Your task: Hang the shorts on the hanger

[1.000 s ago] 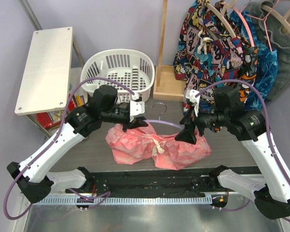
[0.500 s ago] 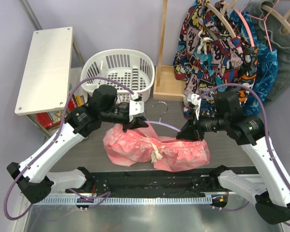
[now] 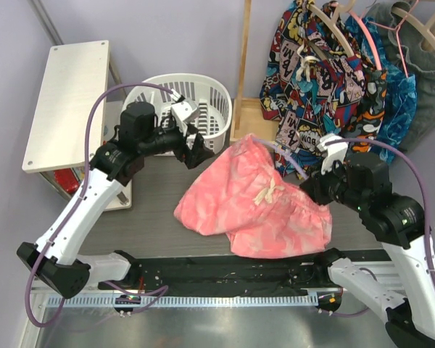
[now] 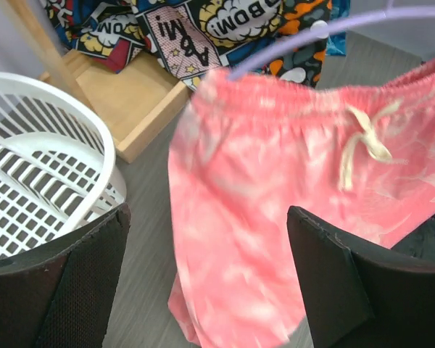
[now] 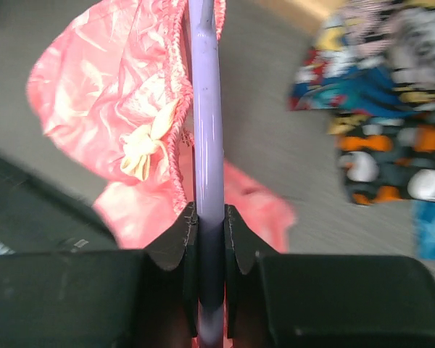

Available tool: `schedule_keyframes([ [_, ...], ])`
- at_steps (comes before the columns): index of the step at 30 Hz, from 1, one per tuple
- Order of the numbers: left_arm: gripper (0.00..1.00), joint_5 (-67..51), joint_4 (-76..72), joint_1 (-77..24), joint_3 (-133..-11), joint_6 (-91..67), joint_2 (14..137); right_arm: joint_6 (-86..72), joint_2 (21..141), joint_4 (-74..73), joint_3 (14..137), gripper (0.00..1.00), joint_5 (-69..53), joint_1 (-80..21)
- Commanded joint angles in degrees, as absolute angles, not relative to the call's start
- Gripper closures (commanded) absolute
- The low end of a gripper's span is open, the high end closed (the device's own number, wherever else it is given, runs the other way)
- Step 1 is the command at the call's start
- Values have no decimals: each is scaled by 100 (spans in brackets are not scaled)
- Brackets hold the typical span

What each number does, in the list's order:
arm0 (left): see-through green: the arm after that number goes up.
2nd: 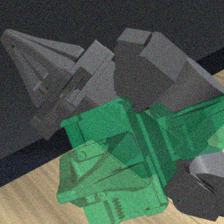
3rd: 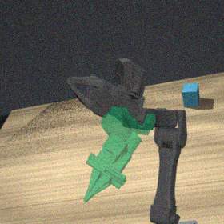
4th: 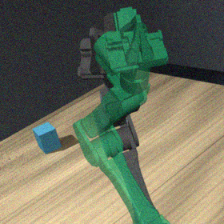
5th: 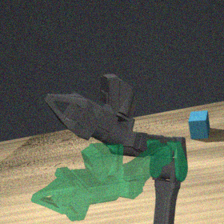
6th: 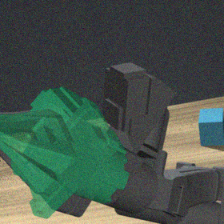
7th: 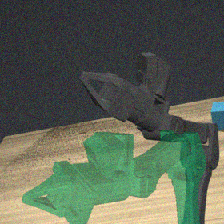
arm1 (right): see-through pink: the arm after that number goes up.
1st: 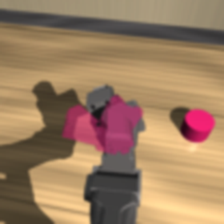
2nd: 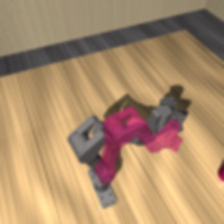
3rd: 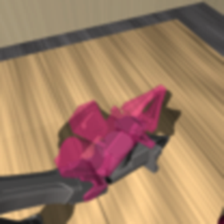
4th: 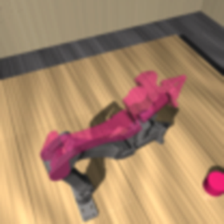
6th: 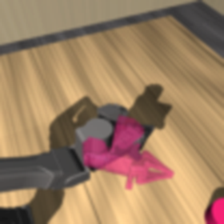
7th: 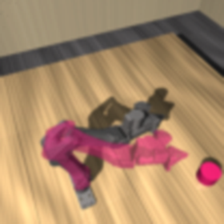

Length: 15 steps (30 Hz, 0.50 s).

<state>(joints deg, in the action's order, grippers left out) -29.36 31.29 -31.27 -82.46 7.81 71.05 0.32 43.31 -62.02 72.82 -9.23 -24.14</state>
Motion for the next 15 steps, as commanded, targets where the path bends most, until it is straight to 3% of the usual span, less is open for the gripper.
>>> schedule_keyframes([
  [1,12,-2821,2786,-3050,-8429,317,7058,369,4981,-5538,8041,99,1657,-2382],
  [3,8,-2778,2786,-3050,-8376,316,7031,613,5176,-5406,8191,99,2387,-2364],
  [9,2,-2637,2760,-3050,-8121,369,6812,835,6326,-5168,9516,99,2127,-2233],
  [15,0,-2663,2769,-3032,-8095,387,6680,712,7926,-5194,11652,99,590,-968],
])
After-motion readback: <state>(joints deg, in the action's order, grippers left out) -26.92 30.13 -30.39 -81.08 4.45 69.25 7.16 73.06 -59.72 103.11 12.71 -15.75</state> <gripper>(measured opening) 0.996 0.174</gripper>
